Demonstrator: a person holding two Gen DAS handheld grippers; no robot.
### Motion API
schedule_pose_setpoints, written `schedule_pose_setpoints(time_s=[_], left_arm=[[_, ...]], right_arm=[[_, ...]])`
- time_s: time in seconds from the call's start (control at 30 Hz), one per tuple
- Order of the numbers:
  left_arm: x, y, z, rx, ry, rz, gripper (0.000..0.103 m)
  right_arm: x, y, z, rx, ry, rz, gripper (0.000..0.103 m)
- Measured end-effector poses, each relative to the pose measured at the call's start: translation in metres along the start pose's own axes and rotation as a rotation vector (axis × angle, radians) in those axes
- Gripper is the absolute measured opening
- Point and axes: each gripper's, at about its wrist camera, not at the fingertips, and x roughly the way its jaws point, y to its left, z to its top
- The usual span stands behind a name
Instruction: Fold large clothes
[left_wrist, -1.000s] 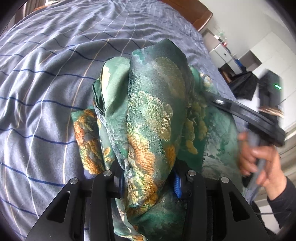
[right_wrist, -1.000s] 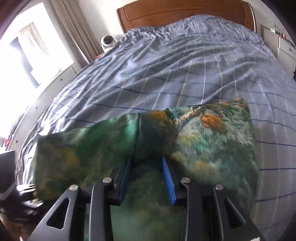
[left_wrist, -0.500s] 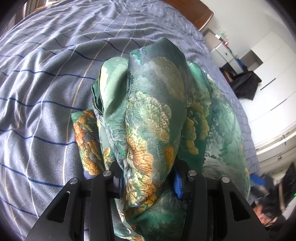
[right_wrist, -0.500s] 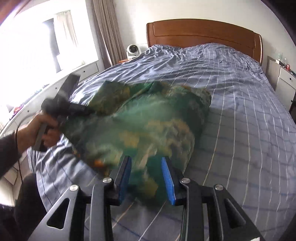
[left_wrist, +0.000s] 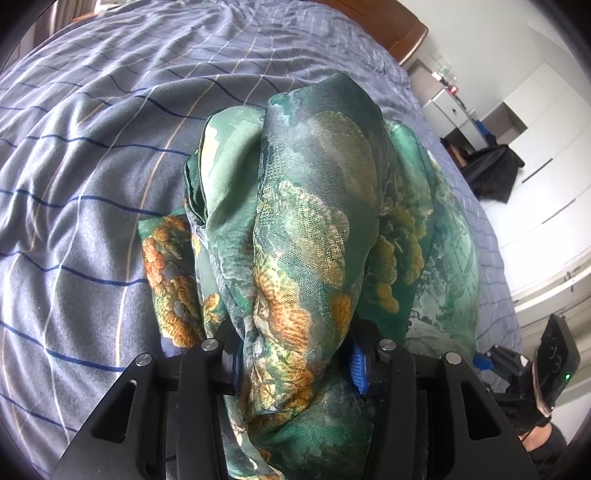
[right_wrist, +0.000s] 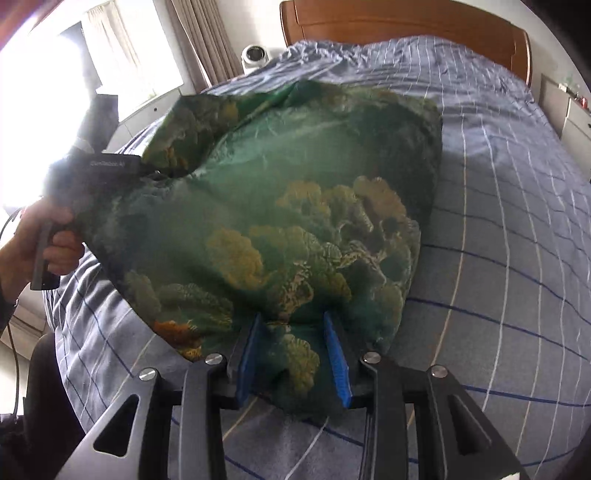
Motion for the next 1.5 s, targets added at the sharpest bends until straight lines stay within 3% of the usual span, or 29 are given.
schedule_pose_setpoints(time_s=[0.13,0.23,0.33,0.4,0.47,0.57,0.67,0.8,1.03,1.23,1.5], left_arm=[[-0.004,-0.001,-0.001,-0.022,-0.009,0.016,0.047],[-0.022,-0.007,-0.002,-0.039,-0.036,0.022,0.057],[-0.060,-0.017,-0.008,-0.034,-0.092,0.054,0.076],[-0.090,-0.022,-0.016,0.006,-0.143,0.073,0.101],[-0.117,-0.020,-0.027,0.026,-0.206,0.151,0.103],[-0.135,-0.007,-0.038,0.025,-0.205,0.324,0.103],[-0.145,0.006,-0.048,0.026,-0.212,0.383,0.102],[-0.157,0.020,-0.066,-0.011,-0.293,0.414,0.102],[-0.137,0.011,-0.066,0.013,-0.136,0.394,0.102],[-0.138,-0.005,-0.065,0.049,-0.117,0.336,0.102],[-0.133,-0.013,-0.045,-0.021,-0.078,0.146,0.102]], right_arm=[[0.001,0.006,0.004,-0.001,0.010,-0.034,0.035],[-0.021,0.014,0.002,0.002,-0.045,-0.073,0.037],[-0.065,0.012,-0.001,0.081,-0.123,-0.042,0.066],[-0.105,0.004,-0.010,0.144,-0.222,-0.014,0.079],[-0.128,-0.001,-0.019,0.154,-0.265,-0.049,0.082],[-0.148,-0.021,-0.038,0.172,-0.267,-0.155,0.082],[-0.151,-0.040,-0.057,0.224,-0.226,-0.258,0.082],[-0.153,-0.054,-0.077,0.262,-0.205,-0.312,0.082],[-0.152,-0.040,-0.088,0.206,-0.157,-0.349,0.082],[-0.155,-0.025,-0.082,0.152,-0.186,-0.332,0.082],[-0.150,-0.018,-0.083,0.147,-0.206,-0.259,0.082]])
